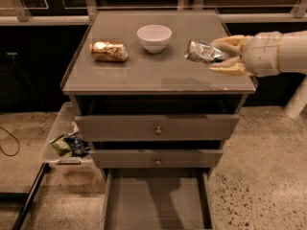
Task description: Pick redbull can from bottom drawer and place on counter
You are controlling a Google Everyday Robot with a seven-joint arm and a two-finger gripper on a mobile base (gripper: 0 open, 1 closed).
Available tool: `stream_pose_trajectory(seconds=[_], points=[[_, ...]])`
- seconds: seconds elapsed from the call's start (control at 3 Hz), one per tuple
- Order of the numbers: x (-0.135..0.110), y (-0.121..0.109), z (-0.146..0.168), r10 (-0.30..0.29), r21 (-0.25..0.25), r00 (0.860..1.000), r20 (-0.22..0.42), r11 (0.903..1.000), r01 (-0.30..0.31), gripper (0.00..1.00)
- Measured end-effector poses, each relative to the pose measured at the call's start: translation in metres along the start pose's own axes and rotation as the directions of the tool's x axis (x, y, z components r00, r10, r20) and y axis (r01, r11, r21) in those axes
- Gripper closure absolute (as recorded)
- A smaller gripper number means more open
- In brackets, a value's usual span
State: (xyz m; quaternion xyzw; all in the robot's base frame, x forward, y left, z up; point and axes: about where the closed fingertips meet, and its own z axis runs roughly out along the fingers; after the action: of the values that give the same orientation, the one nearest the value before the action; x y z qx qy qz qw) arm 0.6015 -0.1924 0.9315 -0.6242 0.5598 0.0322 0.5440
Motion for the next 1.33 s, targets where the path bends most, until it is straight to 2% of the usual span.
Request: stream_pose_trajectory(seconds=[0.33,0.67,1.0,1.33], points=[[0.006,-0.023,0.024,0.077,-0.011,0.995,0.059,0.9970,-0.077,1.00],[0.010,-0.041,0.042,0.130,-0.032,0.990,0.062,0.9912,-0.129,1.00],[0.018,-0.050,0.058,0.170,-0.057,0.985,0.029,0.9841,-0.168,1.00],[0.039,-0.056,0.076,0.221,-0.080,0.975,-0.026,0.9716,-0.223,1.00]])
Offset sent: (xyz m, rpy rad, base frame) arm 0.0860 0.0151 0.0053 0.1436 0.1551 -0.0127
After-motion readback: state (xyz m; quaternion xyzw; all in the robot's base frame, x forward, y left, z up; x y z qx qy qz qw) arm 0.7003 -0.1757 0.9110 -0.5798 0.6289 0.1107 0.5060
